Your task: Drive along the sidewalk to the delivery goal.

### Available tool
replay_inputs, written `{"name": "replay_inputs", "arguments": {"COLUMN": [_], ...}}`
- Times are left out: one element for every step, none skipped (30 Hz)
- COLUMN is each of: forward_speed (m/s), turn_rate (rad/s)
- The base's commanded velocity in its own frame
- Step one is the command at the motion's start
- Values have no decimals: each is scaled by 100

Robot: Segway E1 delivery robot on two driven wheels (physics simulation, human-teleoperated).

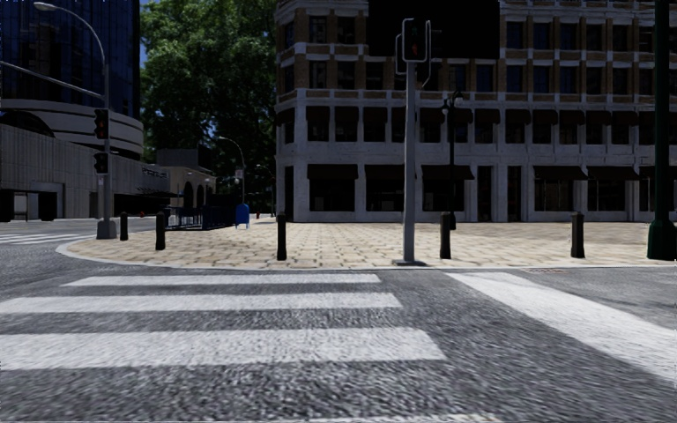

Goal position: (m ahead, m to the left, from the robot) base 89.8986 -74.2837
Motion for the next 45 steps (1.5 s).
{"name": "replay_inputs", "arguments": {"forward_speed": [200,200,200,200,200,200,200,200,200,200,200,200,200,200,200,200,200,200,200,200,200,200,200,200,200,200,200,200,200,200,200,200,200,200,200,200,200,200,200,200,200,200,200,200,200], "turn_rate": [23,23,19,16,16,6,0,0,0,0,0,0,0,0,0,0,0,0,0,0,0,0,0,0,0,0,0,0,0,0,0,0,0,0,0,0,0,0,0,0,0,0,0,0,0]}}
